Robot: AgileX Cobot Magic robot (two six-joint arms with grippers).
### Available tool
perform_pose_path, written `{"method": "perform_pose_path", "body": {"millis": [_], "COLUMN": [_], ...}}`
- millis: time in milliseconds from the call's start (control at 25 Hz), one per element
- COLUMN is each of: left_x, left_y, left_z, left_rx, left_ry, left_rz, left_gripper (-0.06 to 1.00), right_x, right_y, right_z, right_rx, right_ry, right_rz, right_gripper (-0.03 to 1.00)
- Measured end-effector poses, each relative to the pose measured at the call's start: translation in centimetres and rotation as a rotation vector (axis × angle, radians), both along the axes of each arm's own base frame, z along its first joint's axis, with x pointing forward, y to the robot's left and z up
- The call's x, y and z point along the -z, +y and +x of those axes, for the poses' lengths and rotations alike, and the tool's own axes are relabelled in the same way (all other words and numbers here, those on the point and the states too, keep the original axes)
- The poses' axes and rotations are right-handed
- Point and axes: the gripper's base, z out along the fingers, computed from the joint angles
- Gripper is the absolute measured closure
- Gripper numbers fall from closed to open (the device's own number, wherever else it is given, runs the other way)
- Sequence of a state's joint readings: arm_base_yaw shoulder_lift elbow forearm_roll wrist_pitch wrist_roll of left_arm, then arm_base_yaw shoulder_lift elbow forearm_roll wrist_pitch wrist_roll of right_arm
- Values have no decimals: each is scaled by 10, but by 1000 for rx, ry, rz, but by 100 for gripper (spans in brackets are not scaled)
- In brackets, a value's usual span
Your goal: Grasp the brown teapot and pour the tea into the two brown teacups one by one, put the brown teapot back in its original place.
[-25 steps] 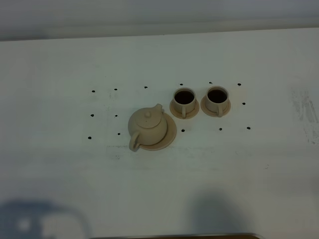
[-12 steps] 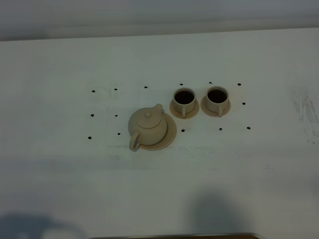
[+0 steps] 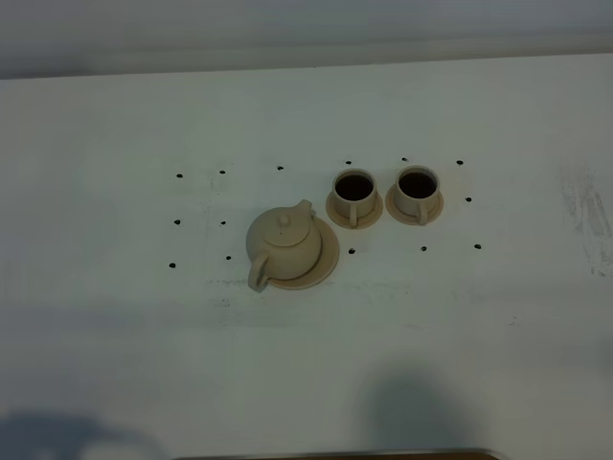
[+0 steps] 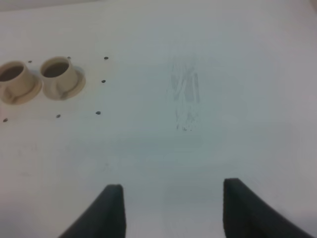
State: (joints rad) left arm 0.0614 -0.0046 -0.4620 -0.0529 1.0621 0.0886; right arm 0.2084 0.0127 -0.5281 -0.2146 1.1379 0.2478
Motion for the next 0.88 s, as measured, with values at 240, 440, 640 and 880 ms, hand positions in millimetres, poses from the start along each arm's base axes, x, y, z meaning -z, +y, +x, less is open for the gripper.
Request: {"method": "perform_pose_path", "body": {"millis": [240,440,640,880], "left_x": [0,0,0,0], "left_y": [0,0,0,0], "left_z": [0,0,0,0], "left_rx": [1,1,1,1], "left_ry": [0,0,0,0], "left_rz": [0,-1,-1,-1], "left_gripper": [24,24,24,24], "right_x": [0,0,0,0], "right_y": [0,0,0,0], "right_z": [0,0,0,0], "right_rx": [0,0,0,0], "right_ry": [0,0,0,0], "right_rz": [0,0,0,0], "right_gripper": [54,54,54,54]}}
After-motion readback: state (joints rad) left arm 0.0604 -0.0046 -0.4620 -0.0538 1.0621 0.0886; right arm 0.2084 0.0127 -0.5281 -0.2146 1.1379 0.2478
